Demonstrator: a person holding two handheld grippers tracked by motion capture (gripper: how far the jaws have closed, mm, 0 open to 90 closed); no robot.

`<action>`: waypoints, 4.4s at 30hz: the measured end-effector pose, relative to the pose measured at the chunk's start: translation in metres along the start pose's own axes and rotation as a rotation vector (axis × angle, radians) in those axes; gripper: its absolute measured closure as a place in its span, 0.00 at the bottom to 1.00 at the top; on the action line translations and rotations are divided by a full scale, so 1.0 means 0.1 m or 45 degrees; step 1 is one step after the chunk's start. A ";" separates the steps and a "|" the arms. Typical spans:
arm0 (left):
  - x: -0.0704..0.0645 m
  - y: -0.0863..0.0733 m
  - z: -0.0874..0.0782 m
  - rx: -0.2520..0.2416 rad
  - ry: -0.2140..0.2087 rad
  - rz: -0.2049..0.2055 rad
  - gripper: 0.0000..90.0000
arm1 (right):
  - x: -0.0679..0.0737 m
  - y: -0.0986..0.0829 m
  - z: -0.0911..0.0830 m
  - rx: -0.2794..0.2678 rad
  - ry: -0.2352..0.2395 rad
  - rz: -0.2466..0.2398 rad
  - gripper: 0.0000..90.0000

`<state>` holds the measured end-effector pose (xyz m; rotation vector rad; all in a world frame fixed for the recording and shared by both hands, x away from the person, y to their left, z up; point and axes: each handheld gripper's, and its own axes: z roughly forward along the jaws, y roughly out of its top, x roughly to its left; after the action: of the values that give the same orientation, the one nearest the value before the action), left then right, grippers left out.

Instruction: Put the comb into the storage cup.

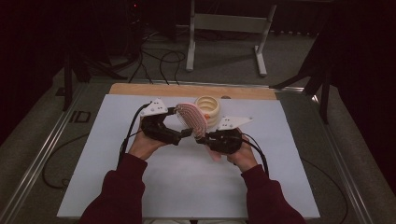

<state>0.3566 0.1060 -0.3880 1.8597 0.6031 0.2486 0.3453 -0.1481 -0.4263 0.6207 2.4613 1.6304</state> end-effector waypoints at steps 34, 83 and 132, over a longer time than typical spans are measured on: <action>-0.15 0.07 0.04 -0.129 -0.072 0.046 0.47 | -0.12 -0.07 0.08 0.041 0.191 0.116 0.86; -0.14 0.25 -0.10 -0.272 0.079 -0.008 0.73 | 0.02 -0.20 -0.29 -0.020 -0.212 -0.014 0.39; 0.07 0.55 -0.19 -0.265 0.203 0.021 0.73 | 0.21 -1.04 -1.10 -0.221 -0.608 0.087 0.11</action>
<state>0.3695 0.1104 -0.3307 1.6548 0.6460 0.4567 0.2634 -0.2680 -0.4726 0.9474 1.9576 1.4827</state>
